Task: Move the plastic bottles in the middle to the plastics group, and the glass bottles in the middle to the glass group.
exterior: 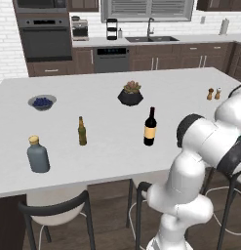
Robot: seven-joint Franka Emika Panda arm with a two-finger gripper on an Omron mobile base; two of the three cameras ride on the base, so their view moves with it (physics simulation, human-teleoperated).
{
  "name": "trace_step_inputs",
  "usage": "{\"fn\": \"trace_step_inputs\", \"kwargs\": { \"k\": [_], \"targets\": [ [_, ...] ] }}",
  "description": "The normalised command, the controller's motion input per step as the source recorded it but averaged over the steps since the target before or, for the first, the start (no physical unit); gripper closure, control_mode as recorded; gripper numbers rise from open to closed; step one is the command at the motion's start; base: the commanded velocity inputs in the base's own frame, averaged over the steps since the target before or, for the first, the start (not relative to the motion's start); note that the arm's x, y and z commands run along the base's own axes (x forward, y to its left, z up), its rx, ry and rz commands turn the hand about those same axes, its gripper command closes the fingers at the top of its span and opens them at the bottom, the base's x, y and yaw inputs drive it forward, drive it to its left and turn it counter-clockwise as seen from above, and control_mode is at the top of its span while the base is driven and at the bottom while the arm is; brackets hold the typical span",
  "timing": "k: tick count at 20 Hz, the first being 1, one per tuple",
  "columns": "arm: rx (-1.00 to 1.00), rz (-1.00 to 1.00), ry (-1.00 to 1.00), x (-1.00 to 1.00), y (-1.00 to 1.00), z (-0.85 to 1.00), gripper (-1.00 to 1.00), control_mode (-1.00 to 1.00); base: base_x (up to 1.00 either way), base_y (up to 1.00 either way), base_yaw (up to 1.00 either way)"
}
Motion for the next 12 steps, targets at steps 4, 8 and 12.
{"fn": "trace_step_inputs", "kwargs": {
  "k": [4,8,12],
  "targets": [
    [-0.11,0.0,-0.01,0.18,1.0,0.01,-1.0,-1.0,0.0,0.0,0.0],
    [0.0,0.01,0.15,0.4,1.0,0.31,-1.0,-1.0,0.0,0.0,0.0],
    [0.0,0.13,0.32,0.39,1.0,0.4,-1.0,-1.0,0.0,0.0,0.0]
  ]
}}
